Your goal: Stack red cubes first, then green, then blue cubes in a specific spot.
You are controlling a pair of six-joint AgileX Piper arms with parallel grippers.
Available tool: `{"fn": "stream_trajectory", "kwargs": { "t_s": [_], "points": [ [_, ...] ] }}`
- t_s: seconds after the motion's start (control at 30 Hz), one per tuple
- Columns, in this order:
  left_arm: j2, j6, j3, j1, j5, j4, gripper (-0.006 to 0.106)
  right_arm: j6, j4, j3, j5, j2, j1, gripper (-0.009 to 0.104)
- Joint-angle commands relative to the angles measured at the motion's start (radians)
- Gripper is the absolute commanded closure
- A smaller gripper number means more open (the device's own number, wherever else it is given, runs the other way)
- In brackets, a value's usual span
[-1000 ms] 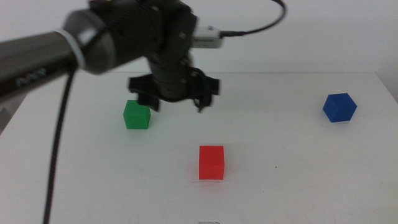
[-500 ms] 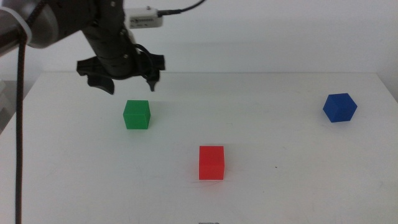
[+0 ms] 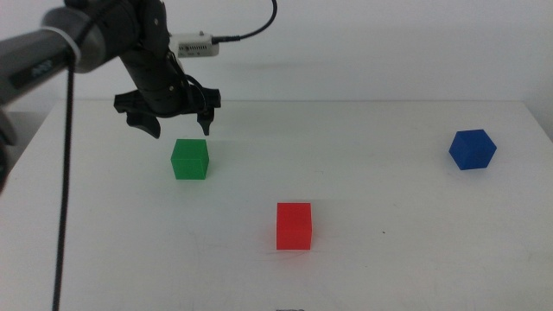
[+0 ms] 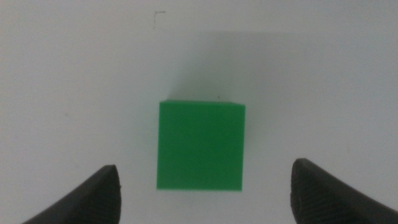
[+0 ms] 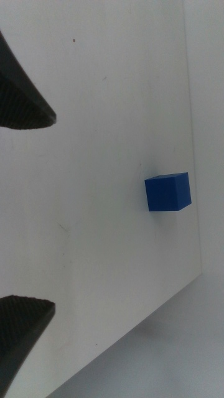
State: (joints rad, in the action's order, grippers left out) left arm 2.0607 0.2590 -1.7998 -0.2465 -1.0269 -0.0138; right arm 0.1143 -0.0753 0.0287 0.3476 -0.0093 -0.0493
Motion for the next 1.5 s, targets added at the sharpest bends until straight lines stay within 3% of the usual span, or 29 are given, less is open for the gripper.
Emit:
{"fn": "stream_trajectory", "kwargs": {
  "t_s": [0.0,0.73,0.97,1.23,1.47],
  "points": [
    [-0.034,-0.005,-0.048,0.0,0.044,0.007,0.007,-0.013,-0.005,-0.018,-0.074,-0.022,-0.006,0.022],
    [0.111,-0.016,-0.071,0.011,0.103,0.007,0.01,-0.013,-0.005,-0.018,-0.074,-0.022,-0.006,0.022],
    [0.123,-0.016,-0.071,0.011,0.11,0.007,0.031,-0.013,-0.005,-0.018,-0.074,-0.022,-0.006,0.022],
    [0.099,-0.024,-0.071,0.011,0.074,0.007,0.067,-0.013,-0.005,-0.018,-0.074,-0.022,-0.006,0.022],
    [-0.008,-0.001,-0.024,-0.012,0.046,-0.003,0.075,-0.013,-0.005,-0.018,-0.074,-0.022,-0.006,0.022]
  ]
}}
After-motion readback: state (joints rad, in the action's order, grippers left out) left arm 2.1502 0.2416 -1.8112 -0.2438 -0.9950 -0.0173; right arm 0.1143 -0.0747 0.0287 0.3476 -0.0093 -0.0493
